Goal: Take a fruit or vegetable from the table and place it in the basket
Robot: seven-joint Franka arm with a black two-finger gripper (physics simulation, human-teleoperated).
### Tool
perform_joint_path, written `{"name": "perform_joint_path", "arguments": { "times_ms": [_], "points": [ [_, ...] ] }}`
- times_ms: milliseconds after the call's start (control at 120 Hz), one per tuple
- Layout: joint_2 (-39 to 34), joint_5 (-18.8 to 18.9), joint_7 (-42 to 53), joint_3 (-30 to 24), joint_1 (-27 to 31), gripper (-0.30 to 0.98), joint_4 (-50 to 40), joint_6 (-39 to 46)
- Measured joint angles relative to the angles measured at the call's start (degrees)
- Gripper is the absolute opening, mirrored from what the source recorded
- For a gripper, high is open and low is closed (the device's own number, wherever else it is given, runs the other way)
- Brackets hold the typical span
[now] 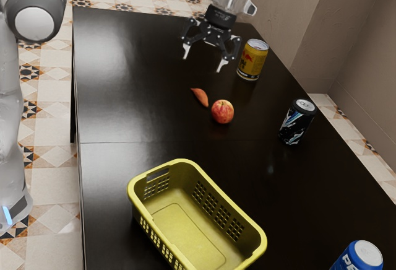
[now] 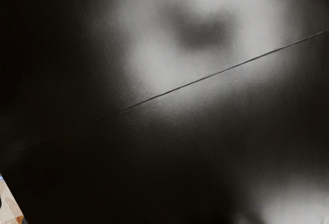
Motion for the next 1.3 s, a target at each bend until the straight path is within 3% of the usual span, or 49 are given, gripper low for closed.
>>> {"name": "perform_joint_path", "arguments": {
  "times_ms": [258,425,642,742,950,1300],
  "points": [
    [1.75,-0.37,-24.51,2.02,-0.12,0.69,0.41,8.87],
    [7.88,0.57,-30.72,2.84,12.63,0.69,1.43,12.58],
    [12.15,0.5,-31.05,2.39,14.99,0.69,-0.05,20.0],
    [11.44,-1.21,-29.7,2.44,16.03,0.69,-7.34,24.89],
    [11.47,-2.89,-26.13,2.31,16.39,0.69,-14.1,33.43],
    [13.42,-4.29,-18.97,2.29,16.51,0.69,-15.65,40.09]
  ]
}}
